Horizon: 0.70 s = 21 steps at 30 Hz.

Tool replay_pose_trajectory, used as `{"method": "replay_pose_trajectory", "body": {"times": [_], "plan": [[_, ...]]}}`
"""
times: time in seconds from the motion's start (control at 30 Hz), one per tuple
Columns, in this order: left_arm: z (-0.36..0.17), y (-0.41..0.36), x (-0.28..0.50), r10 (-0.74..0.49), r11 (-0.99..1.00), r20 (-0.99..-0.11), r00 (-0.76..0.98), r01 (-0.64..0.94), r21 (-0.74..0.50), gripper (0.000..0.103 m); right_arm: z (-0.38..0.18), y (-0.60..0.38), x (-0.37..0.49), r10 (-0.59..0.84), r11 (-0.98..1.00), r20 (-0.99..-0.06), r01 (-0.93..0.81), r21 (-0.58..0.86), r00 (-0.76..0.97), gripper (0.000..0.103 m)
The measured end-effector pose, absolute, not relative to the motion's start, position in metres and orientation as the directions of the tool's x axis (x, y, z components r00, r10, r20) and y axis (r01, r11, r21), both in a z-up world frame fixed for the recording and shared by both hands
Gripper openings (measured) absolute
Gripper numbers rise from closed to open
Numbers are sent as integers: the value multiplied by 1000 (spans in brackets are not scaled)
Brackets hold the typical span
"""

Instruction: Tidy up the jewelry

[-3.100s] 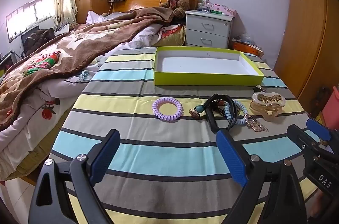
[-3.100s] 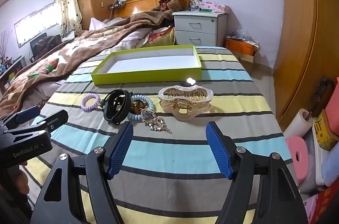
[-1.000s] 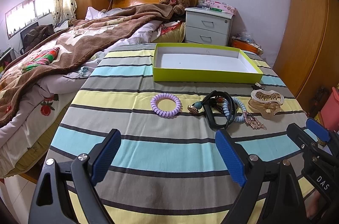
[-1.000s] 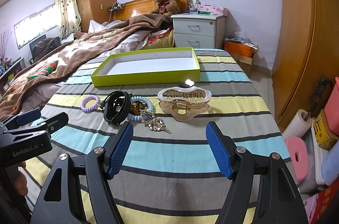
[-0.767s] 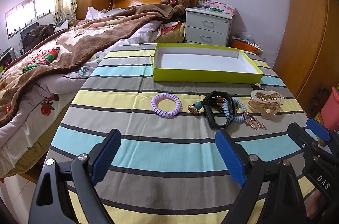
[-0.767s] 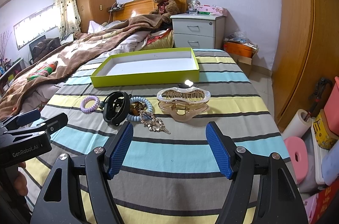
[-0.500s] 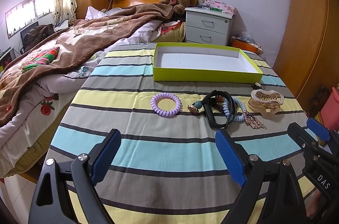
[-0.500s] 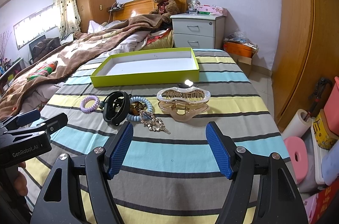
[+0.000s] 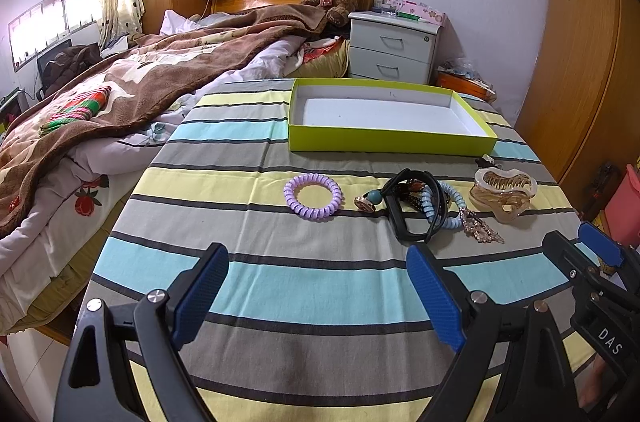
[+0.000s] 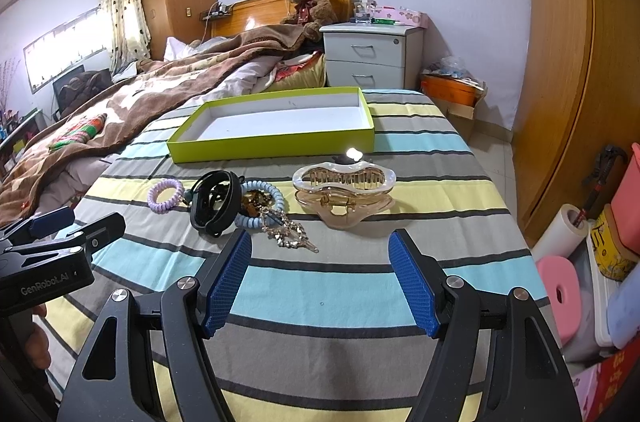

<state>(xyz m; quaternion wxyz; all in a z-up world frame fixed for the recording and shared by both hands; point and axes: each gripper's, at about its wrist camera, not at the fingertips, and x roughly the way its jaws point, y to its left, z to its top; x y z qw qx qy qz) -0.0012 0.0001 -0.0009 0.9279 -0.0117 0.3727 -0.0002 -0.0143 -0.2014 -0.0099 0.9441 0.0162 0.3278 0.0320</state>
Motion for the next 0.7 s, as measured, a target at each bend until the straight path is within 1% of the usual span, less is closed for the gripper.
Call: {"method": "replay_pose_trajectory", "body": {"times": [0.27,0.47,0.63,0.7], "plan": [[-5,3,11,-16,1000,-708,706,-3,-26,92,-8,-215,-4,48,999,-623,-22,49,780,71],[-10,11,24,-57,997,-723,688,3,-75,92,-3,-242,15,3,997,-630,43,57,777,71],[-23,17,42,-110,992,-770,629,19,-126,92,-1,-259,41,39,997,-641,17,80,766,71],[-27,20,47,-130,988,-776,617,19,-151,92,-3,-265,52,57,996,-661,6,93,748,71]]}}
